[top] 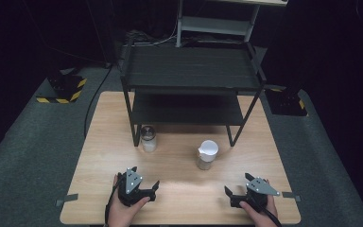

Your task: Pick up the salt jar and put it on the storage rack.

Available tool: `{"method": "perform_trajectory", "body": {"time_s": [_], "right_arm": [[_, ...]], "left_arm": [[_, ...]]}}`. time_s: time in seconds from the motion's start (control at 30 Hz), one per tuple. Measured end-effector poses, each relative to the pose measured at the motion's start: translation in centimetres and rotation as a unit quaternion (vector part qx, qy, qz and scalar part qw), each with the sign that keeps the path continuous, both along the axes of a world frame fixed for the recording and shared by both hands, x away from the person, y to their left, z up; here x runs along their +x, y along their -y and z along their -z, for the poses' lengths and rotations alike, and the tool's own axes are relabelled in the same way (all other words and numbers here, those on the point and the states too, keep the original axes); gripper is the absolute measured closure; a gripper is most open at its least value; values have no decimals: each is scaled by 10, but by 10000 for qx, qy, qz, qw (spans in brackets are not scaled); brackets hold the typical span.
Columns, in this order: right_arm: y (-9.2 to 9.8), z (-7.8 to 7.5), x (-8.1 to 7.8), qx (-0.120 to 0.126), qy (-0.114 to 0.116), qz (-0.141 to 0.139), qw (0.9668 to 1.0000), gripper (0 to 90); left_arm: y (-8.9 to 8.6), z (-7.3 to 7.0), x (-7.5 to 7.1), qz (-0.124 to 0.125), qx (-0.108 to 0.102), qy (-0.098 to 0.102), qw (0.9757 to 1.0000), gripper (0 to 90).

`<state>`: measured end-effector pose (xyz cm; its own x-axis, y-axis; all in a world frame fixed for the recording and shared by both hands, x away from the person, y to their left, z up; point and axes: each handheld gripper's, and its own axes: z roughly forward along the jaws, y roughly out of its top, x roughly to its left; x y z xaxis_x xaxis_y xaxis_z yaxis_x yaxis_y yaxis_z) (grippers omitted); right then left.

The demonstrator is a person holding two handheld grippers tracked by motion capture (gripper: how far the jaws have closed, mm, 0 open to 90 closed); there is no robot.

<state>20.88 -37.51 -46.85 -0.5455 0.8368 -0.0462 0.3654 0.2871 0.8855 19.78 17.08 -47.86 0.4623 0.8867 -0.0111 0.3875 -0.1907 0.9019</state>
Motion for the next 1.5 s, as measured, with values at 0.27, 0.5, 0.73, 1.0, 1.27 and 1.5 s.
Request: {"method": "perform_trajectory", "body": {"time_s": [0.27, 0.5, 0.73, 1.0, 1.27, 1.5], "right_arm": [[-1, 0, -1, -39, 43, -24, 10000, 6], [0, 1, -1, -18, 55, -29, 10000, 6], [0, 2, -2, -7, 81, -27, 10000, 6], [0, 2, -3, -2, 93, -27, 10000, 6], [1, 2, -3, 14, 100, -23, 9999, 6], [2, 3, -3, 25, 110, -30, 9999, 6]], "left_arm": [[-2, -3, 3, -127, -243, 125, 9995, 6], [-4, -7, 5, -180, -285, 322, 9989, 5], [-4, -8, 14, -207, -248, 435, 9985, 5], [0, -6, 23, -221, -244, 463, 9984, 5], [0, -5, 31, -246, -247, 511, 9981, 5], [-1, 1, 42, -366, -336, 551, 9972, 5]]}}
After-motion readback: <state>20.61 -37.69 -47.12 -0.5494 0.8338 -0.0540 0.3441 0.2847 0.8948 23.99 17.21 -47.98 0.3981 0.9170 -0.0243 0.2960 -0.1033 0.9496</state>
